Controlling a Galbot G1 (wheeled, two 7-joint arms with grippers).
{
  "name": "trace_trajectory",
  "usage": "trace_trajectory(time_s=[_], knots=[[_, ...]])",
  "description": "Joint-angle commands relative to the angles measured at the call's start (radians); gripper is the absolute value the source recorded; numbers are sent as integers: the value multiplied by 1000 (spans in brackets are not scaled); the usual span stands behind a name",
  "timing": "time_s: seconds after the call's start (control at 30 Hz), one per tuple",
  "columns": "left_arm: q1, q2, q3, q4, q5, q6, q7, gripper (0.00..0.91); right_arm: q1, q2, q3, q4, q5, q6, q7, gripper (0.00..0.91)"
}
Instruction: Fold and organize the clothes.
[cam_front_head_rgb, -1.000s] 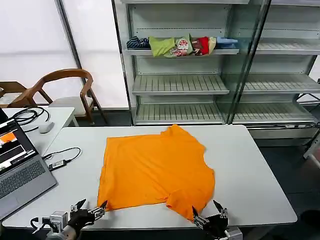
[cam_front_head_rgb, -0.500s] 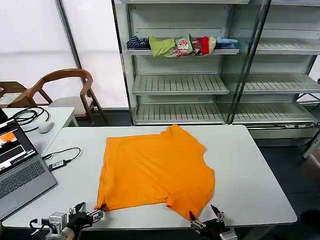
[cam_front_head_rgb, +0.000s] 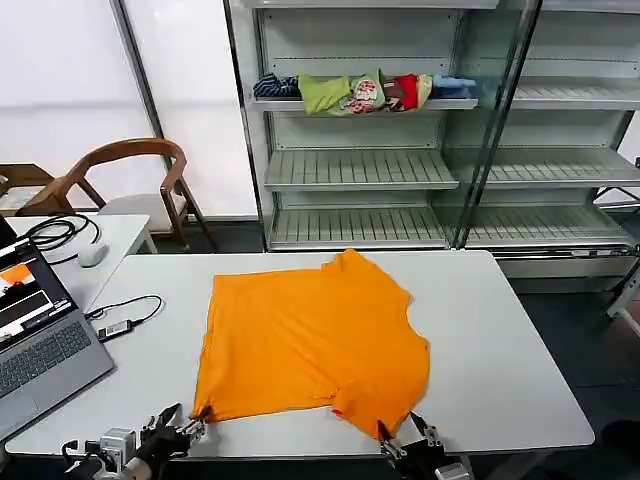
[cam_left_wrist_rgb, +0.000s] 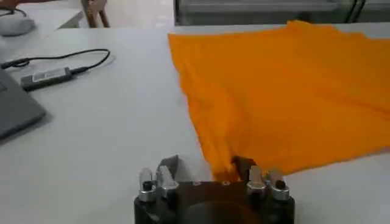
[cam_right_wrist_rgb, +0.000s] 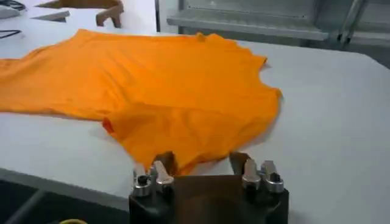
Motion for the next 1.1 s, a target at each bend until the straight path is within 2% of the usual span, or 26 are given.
trace_trajectory(time_s=[0.03, 0.4, 0.6, 0.87, 1.1], knots=[[-2, -2, 8, 8, 2, 2, 18, 20, -1, 0, -4, 0, 13, -7, 1, 0], [-16, -1, 11, 22, 2, -13, 46, 20, 6, -2, 6, -2, 16, 7, -10, 0], [-39, -3, 14, 21, 0, -35, 62, 20, 15, -4, 18, 11, 19, 43, -28, 0], [-126, 10, -3, 27, -45, -48, 70, 20, 94, -18, 68, 36, 107, 35, -29, 0], [-229, 18, 1, 87, -87, -67, 85, 20, 189, -21, 74, -4, 132, 24, -33, 0]])
